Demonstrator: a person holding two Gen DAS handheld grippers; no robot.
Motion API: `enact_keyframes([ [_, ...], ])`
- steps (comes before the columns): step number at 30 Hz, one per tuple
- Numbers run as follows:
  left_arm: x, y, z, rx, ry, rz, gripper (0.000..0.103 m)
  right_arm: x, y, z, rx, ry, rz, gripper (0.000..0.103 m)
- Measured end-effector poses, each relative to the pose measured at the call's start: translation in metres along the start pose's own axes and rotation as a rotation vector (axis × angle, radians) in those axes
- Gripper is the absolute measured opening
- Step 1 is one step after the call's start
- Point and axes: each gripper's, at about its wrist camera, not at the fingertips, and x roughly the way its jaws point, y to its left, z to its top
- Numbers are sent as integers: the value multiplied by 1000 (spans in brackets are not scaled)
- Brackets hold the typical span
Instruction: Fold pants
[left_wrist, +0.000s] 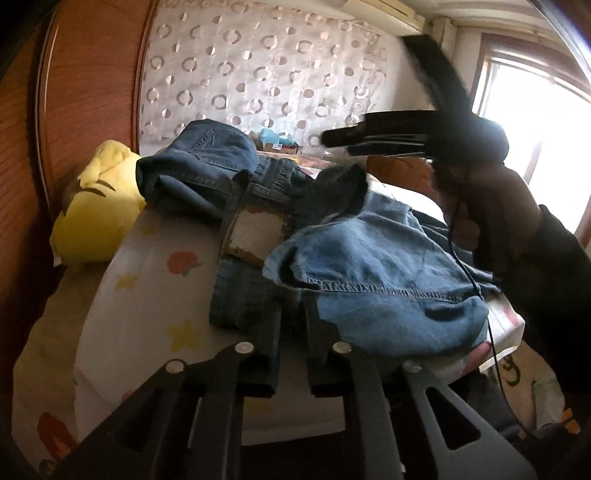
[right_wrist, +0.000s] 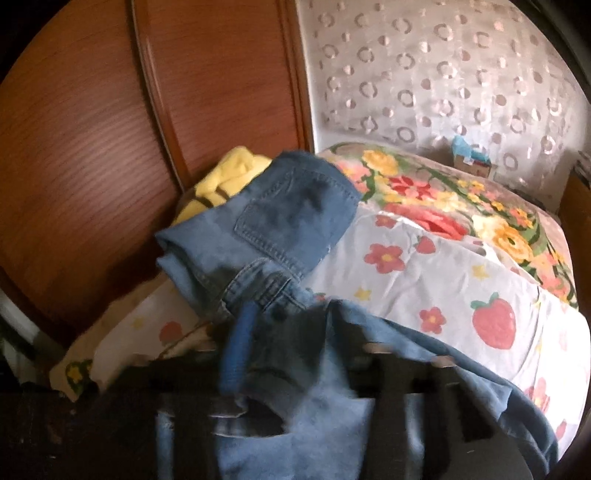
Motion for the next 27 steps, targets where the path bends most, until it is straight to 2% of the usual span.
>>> enact_keyframes([
  [2,-4,1,2,-6,-13,-3,14,-11,-5,0,11,-26,-2,58],
  [8,-11,-2,9,16,-45,11,16,-53,-18,-13,-21,-59,-53,58],
  [15,-11,-14,23,54,-72,8,16,-94,-42,-56,-26,-59,-118,58],
  [27,32,-50,48,114,-31,-43,16,-107,-78,-130,67,-13,-192,58],
])
